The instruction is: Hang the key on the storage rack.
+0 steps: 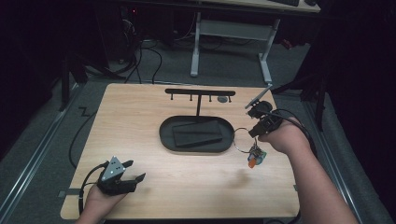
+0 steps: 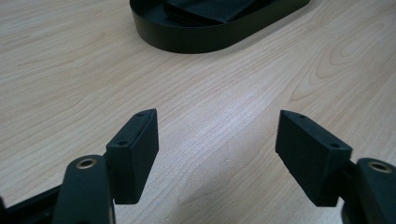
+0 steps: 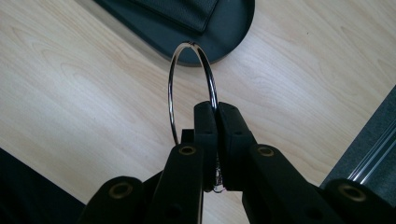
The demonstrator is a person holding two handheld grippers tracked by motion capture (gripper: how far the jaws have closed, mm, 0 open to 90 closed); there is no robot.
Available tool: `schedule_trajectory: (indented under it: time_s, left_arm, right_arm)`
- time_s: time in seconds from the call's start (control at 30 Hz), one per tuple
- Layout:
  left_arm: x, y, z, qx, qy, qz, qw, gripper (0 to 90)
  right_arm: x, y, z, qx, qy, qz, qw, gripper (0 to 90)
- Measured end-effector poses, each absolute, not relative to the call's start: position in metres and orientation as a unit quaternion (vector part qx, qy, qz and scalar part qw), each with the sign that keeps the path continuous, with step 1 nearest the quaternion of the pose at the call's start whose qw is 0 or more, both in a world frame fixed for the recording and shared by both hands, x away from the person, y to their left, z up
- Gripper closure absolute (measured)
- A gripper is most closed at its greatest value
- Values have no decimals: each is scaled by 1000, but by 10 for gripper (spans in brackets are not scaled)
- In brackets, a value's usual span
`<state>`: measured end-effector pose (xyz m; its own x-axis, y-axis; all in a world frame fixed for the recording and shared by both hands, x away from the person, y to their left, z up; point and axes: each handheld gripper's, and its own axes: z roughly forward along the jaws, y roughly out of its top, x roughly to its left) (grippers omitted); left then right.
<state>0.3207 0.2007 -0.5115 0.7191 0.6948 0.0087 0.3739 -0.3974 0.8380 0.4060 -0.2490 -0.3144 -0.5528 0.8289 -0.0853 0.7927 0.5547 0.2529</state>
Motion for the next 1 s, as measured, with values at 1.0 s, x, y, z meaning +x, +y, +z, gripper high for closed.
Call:
schedule_trajectory:
  time_s: [1.0]
  left_arm:
    - [320,203,-512,817,326,179,441,307]
  right_arm:
    - [474,-216,-294,457,876,103,110,876]
